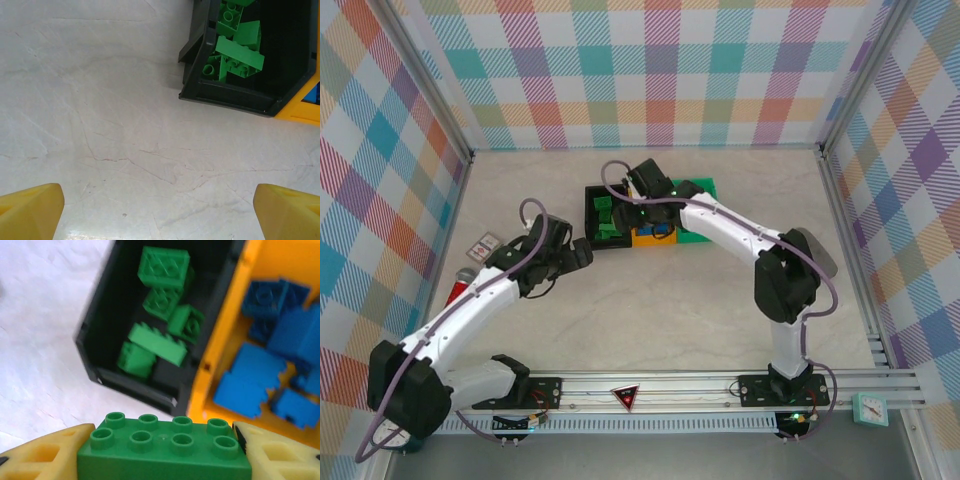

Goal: Sort the legos into containers by color
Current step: Place the lego in the container.

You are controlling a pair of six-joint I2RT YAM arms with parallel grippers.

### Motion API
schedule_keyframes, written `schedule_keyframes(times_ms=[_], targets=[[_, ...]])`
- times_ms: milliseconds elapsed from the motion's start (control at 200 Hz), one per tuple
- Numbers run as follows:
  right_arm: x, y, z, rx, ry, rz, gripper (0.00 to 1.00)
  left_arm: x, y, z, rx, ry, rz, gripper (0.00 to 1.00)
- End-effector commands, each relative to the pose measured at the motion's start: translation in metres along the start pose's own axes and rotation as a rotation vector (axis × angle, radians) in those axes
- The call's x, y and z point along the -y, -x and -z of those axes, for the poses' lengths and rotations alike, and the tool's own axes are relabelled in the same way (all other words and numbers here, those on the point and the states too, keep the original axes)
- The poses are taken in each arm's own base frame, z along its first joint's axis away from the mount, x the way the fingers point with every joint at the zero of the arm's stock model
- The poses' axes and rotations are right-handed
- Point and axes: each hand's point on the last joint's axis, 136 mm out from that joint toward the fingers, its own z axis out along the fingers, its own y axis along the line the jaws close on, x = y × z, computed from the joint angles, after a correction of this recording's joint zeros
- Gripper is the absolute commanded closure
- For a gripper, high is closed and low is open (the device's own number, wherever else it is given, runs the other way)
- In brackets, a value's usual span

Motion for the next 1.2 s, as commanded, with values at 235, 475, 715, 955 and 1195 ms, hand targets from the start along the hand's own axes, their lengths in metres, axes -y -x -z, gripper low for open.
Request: schedule_keyframes(times_ms=[235, 475, 715, 955, 1195], targets=[[-0.008, 0.054, -0.041, 0.004, 0.032, 0.048, 0.48, -0.014, -0.019, 0.011, 0.006, -0.037, 0.07, 0.03], [-0.005, 0.086, -0.073, 0.042, 0.06, 0.032, 0.42, -0.016, -0.019, 0.018, 0.013, -0.045, 0.061, 0.03], [-0.021, 0.081, -0.07, 0.008, 0.154, 0.018, 0.23, -0.011, -0.017, 0.018, 0.02, -0.068, 0.053, 0.03], [-0.026, 0.083, -0.038, 0.033, 0.162, 0.044, 0.2, -0.006, -0.008, 0.032, 0.096, -0.144, 0.092, 0.0], [-0.024, 0.073, 0.008, 0.094, 0.159, 0.059, 0.19, -0.014, 0.0, 0.049, 0.17, -0.146, 0.085, 0.0]])
